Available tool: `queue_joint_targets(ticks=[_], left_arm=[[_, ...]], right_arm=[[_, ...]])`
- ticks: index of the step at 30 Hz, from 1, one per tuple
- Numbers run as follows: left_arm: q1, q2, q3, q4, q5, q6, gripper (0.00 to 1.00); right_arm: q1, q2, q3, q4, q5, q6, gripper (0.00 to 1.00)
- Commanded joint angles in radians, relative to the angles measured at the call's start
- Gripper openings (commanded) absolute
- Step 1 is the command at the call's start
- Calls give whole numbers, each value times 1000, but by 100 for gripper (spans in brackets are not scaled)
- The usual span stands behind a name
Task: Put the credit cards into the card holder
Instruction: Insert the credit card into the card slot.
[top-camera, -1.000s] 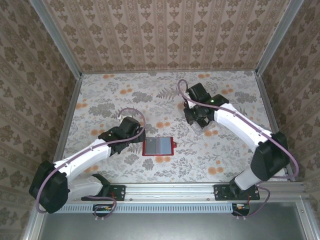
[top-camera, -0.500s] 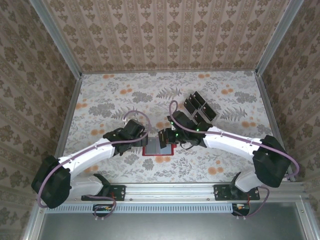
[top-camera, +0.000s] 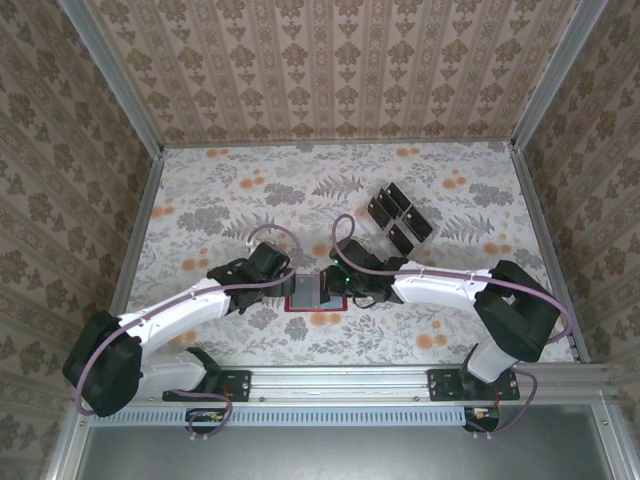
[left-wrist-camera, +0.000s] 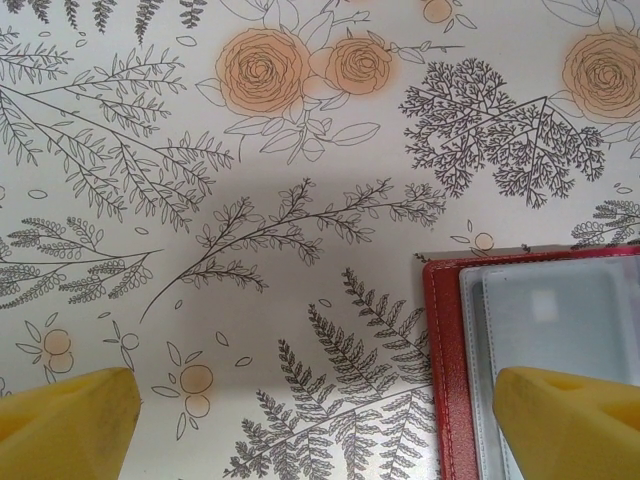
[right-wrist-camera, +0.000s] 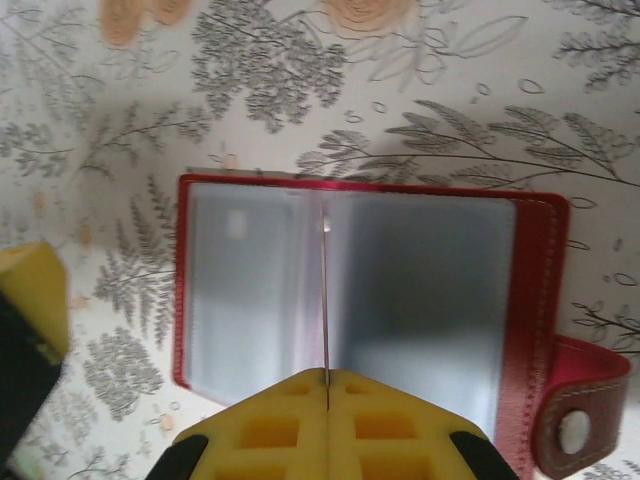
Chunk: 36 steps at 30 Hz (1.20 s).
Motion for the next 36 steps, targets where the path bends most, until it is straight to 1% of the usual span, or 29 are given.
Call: queue_joint_targets(ticks=[1,9,16,26,36], left_arm=[[-8,10,-10,19,18,7,100],[-44,55,22,44,48,47,100],[-84,96,20,103,66,67,100],[-98,190,6,121,54,77,100],[-97,192,-36,66,-2,22,100]], right_arm=[[7,10,-32,24,58,15,0],[-1,16,-70,19,70,7,0],[-3,23,-74,16,69,5,0],[-4,28,-81,5,73,10,0],[-4,39,-86,5,73,15,0]])
